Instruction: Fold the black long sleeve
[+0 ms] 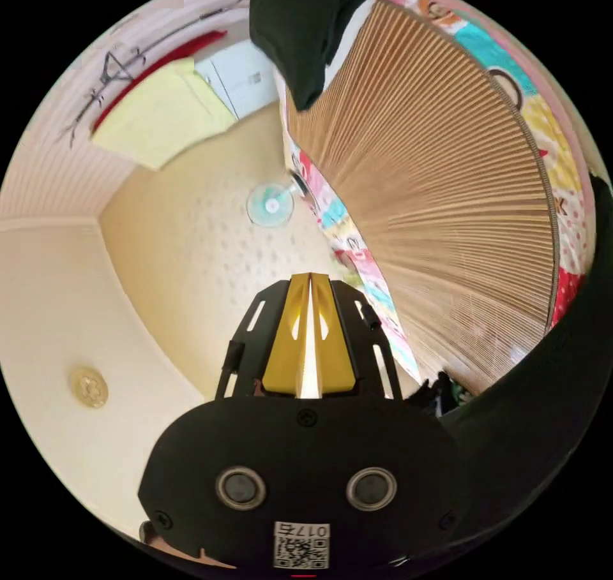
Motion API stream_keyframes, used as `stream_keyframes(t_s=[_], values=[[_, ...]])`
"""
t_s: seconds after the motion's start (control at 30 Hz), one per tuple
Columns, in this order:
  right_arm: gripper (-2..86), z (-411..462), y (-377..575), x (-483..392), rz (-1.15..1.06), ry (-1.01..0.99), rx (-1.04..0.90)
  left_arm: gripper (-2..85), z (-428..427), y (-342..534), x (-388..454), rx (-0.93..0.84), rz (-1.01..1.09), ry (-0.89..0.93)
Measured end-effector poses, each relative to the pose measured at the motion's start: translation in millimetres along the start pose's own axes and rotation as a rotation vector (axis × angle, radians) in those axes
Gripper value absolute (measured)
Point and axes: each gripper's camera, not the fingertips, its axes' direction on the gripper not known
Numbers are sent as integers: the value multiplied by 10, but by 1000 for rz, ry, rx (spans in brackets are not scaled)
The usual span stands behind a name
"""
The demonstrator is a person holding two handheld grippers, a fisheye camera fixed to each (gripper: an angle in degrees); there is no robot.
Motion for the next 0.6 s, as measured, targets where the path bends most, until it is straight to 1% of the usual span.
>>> stream_keyframes(t_s=[0.03, 0.07, 0.1, 0.13, 0.17, 0.2, 0.23, 0.27, 0.3, 0.33, 0.37, 0.4, 0.43, 0.5, 0.53, 0.57, 0.6], values=[[23, 309, -1, 4, -37, 74, -156, 63, 121, -104, 335, -1, 152, 96], [30, 486, 6, 24, -49, 114, -246, 64, 243, -192, 627, 9, 289, 232], [45, 856, 50, 99, -58, 198, -423, 64, 306, -227, 753, 22, 350, 305], [101, 1242, 136, 223, -50, 288, -597, 64, 444, -287, 976, 54, 464, 450], [129, 1427, 196, 293, -47, 320, -678, 64, 605, -338, 1157, 80, 561, 586], [198, 1788, 351, 456, -24, 374, -842, 64, 703, -369, 1235, 82, 601, 655], [244, 2146, 559, 644, 16, 409, -1032, 65, 920, -450, 1369, 61, 661, 790], [255, 2312, 683, 743, 40, 425, -1128, 65, 1153, -528, 1492, 28, 710, 899], [267, 2604, 967, 936, 86, 444, -1313, 66, 1274, -561, 1552, 12, 732, 942], [268, 2829, 1255, 1090, 126, 400, -1458, 66, 1519, -623, 1662, -26, 763, 1011], [260, 2923, 1391, 1153, 156, 335, -1513, 67, 1776, -687, 1756, -78, 769, 1054], [243, 3080, 1624, 1235, 244, 106, -1571, 67, 1896, -720, 1788, -105, 765, 1064], [176, 3204, 1796, 1253, 334, -209, -1560, 68, 2104, -779, 1814, -150, 750, 1063], [108, 3331, 1932, 1198, 350, -499, -1525, 69, 2319, -862, 1759, -196, 720, 1026], [85, 3375, 1936, 1104, 262, -535, -1527, 71, 2395, -912, 1665, -206, 694, 1000], [79, 3385, 1916, 1050, 206, -520, -1526, 73, 2427, -953, 1533, -195, 653, 970], [68, 3388, 1863, 939, 89, -460, -1522, 75, 2440, -970, 1455, -188, 623, 942]])
